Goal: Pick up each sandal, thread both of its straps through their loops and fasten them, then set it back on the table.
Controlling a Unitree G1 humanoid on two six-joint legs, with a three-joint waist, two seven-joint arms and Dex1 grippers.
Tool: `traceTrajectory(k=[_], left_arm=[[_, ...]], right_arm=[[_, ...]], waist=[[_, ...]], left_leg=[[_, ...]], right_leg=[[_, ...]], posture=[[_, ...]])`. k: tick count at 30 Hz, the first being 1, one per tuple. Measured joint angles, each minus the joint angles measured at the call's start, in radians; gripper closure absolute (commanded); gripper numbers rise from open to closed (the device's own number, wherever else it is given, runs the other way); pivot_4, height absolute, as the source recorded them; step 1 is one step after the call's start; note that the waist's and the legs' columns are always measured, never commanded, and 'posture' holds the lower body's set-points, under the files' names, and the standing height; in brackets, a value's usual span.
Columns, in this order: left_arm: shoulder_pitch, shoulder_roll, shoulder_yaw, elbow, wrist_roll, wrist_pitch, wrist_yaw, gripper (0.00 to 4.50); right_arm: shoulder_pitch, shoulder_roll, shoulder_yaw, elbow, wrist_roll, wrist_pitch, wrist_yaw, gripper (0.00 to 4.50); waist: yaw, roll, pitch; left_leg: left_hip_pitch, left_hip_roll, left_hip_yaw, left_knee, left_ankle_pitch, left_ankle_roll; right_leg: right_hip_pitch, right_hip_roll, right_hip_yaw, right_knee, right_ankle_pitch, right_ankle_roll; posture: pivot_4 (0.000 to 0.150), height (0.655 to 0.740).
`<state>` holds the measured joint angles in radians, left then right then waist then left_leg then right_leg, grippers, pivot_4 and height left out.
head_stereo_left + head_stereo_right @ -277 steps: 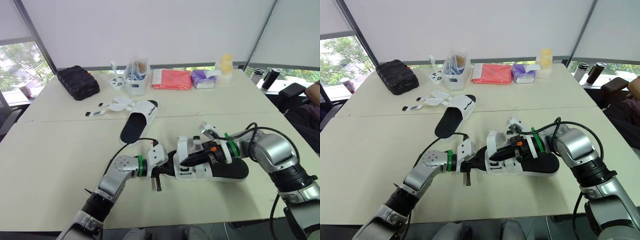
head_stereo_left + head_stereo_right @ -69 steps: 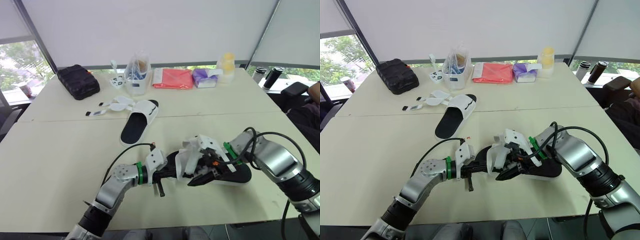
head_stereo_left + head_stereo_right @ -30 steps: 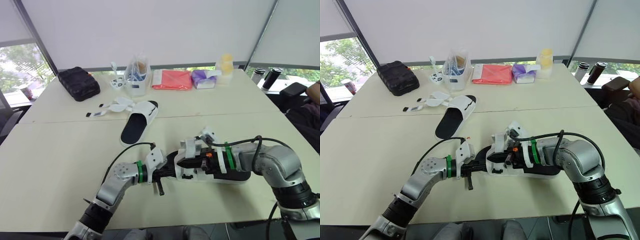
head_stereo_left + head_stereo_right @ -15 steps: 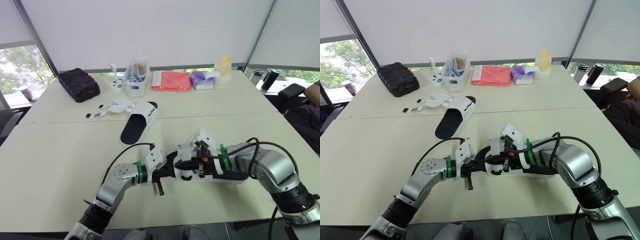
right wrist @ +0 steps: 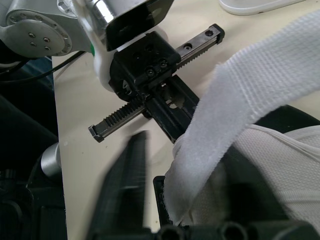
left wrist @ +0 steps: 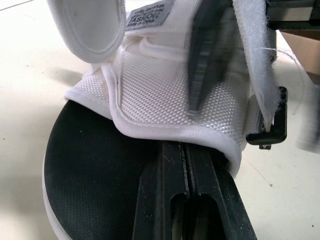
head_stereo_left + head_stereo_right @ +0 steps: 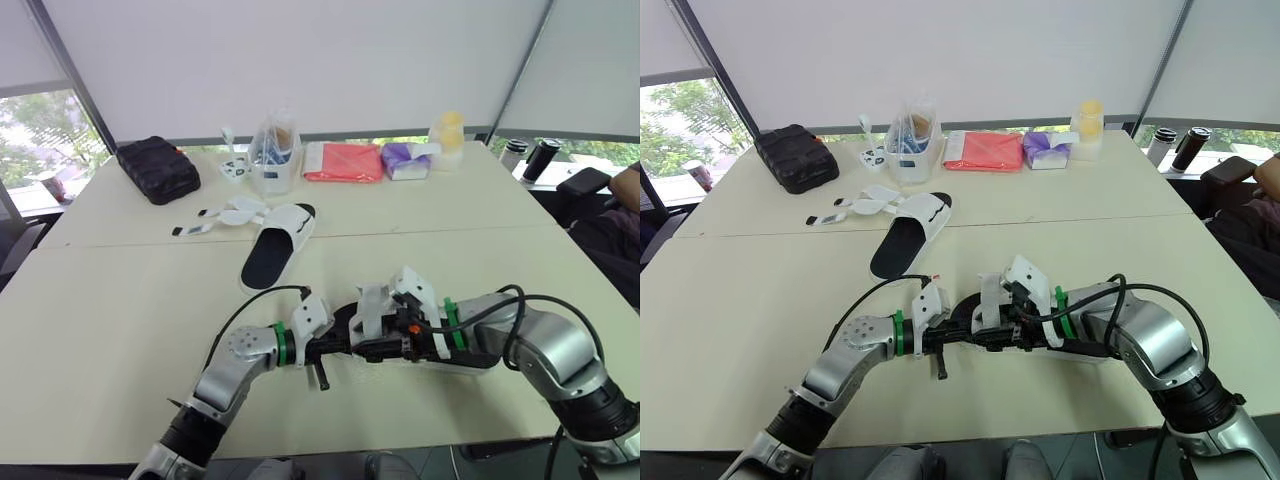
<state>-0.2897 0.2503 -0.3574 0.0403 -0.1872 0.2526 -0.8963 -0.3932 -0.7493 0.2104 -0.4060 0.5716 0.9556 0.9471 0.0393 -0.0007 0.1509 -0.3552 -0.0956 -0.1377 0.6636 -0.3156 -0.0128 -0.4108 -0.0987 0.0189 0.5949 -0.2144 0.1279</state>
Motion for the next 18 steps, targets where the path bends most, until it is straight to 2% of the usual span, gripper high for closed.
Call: traceTrajectory(k=[2,5,10,14,16,18], left_arm=[[-0.001,-0.001,-0.001,0.002,0.0,-0.003,0.0,4.5],[-0.004,-0.001,-0.002,0.007,0.0,-0.009,-0.005,4.5],[-0.019,0.007,-0.009,0.022,0.001,-0.026,-0.031,4.5],[-0.042,0.019,-0.018,0.047,0.001,-0.046,-0.069,4.5],[-0.052,0.026,-0.018,0.056,0.001,-0.051,-0.084,4.5],[-0.059,0.024,-0.023,0.065,0.001,-0.055,-0.094,4.5]], right_arm=[[0.007,0.007,-0.032,0.0,0.031,0.023,-0.001,0.34],[0.032,0.024,-0.168,-0.004,0.153,0.106,-0.025,0.34],[0.101,-0.021,-0.389,-0.082,0.291,0.199,-0.082,0.34],[0.237,-0.061,-0.603,-0.144,0.401,0.268,-0.137,0.34],[0.299,-0.068,-0.671,-0.17,0.449,0.289,-0.159,0.34],[0.43,-0.07,-0.71,-0.241,0.504,0.31,-0.171,0.34]], waist=[[0.001,0.0,0.0],[0.003,0.0,0.001],[0.004,0.0,0.001],[0.005,0.0,0.001],[0.003,0.0,0.001],[0.007,0.0,0.001]], left_leg=[[0.0,0.0,0.0,0.0,0.0,0.0],[-0.002,0.0,0.0,0.0,0.0,0.0],[-0.002,0.0,-0.001,-0.001,0.0,0.001],[-0.003,0.0,0.0,-0.001,-0.001,0.002],[-0.002,0.0,0.0,-0.001,-0.001,0.002],[-0.003,0.0,-0.002,-0.002,-0.001,0.002]], right_leg=[[0.0,0.0,0.0,0.0,0.0,0.0],[-0.001,0.0,0.0,0.0,0.0,0.0],[-0.002,0.0,0.0,-0.001,0.0,0.0],[-0.001,-0.001,0.0,-0.002,0.0,0.0],[-0.001,-0.001,0.0,-0.002,-0.001,0.001],[-0.001,0.0,-0.001,-0.002,-0.002,0.002]], posture=[[0.15,0.74],[0.15,0.74],[0.15,0.74],[0.15,0.74],[0.15,0.74],[0.15,0.74]])
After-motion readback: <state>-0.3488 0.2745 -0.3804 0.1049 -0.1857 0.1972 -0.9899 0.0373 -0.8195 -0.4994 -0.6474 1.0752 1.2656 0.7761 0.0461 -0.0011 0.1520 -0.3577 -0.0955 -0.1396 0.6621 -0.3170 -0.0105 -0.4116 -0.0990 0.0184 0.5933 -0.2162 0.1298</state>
